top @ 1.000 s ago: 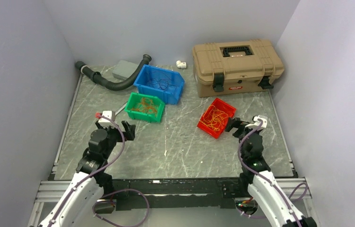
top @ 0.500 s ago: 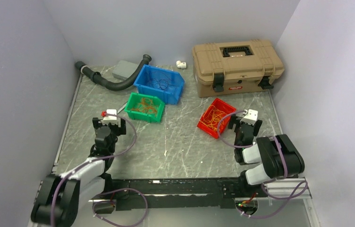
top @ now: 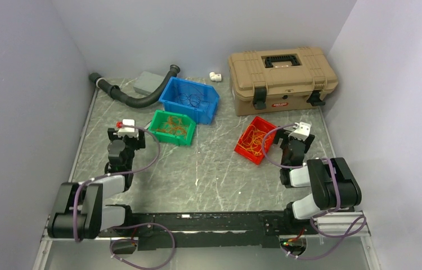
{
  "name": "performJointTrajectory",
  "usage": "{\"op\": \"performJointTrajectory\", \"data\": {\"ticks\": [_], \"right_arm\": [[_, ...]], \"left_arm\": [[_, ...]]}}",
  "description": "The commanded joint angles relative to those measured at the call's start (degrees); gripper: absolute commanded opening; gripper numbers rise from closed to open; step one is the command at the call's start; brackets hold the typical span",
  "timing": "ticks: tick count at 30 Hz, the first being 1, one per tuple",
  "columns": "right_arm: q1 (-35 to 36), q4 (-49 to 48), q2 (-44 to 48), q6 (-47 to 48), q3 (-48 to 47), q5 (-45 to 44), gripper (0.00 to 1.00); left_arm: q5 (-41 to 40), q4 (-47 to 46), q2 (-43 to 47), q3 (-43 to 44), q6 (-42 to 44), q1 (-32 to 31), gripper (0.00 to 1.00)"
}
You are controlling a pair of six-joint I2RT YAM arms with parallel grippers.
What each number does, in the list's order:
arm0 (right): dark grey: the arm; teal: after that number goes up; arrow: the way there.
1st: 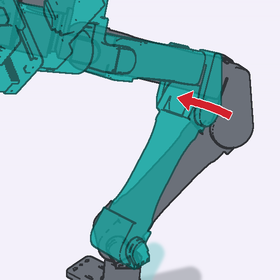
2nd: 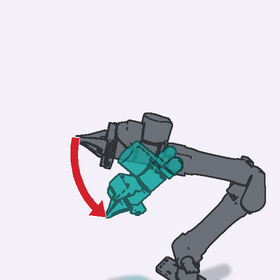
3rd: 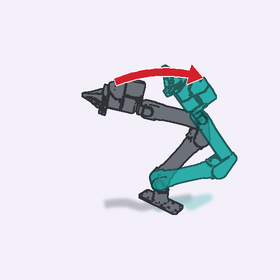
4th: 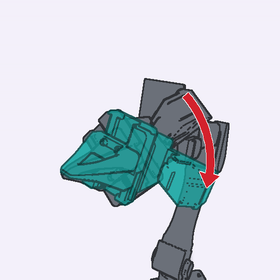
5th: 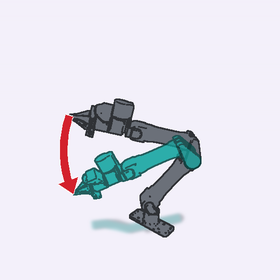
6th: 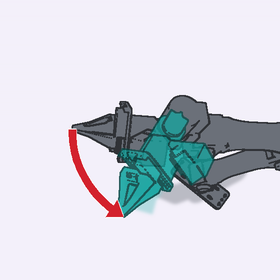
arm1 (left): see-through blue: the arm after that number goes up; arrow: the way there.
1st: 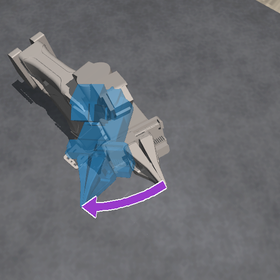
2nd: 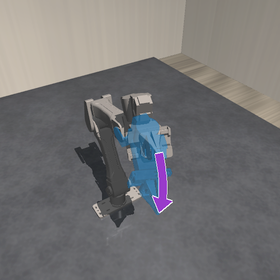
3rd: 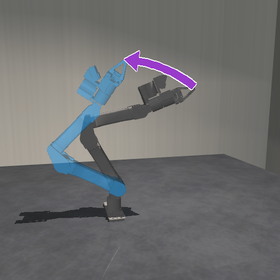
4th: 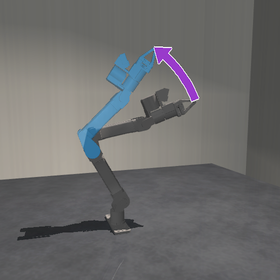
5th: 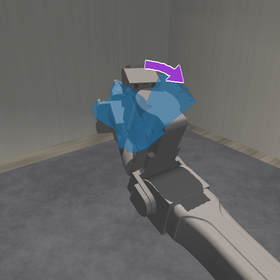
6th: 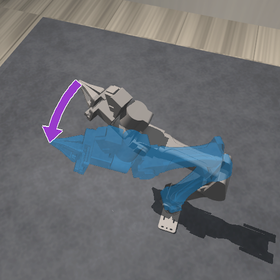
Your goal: Untangle the cables
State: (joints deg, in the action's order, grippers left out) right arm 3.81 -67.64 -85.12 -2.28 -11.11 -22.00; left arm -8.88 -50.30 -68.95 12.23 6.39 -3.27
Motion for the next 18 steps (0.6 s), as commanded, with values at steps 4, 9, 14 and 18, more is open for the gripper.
{"op": "performJointTrajectory", "data": {"ticks": [4, 9, 14, 18], "right_arm": [[-0.1, -0.7, -0.1, 0.9, -1.4, 1.8, 1.00], [-0.1, -0.2, -0.1, 0.9, -1.6, 2.1, 1.00], [-0.1, 0.0, -0.1, 0.7, -1.7, 2.3, 1.00], [-0.2, 0.0, -0.1, 0.7, -1.7, 2.3, 1.00]], "left_arm": [[12.5, -11.5, -6.5, -1.5, 2.6, 3.2, 0.99], [5.7, -8.5, -7.8, 1.3, -0.8, 3.2, 0.99], [6.0, -9.3, -8.2, 1.2, -0.8, 3.2, 0.99], [6.6, -9.7, -8.4, 1.2, -0.7, 3.2, 0.99]]}}
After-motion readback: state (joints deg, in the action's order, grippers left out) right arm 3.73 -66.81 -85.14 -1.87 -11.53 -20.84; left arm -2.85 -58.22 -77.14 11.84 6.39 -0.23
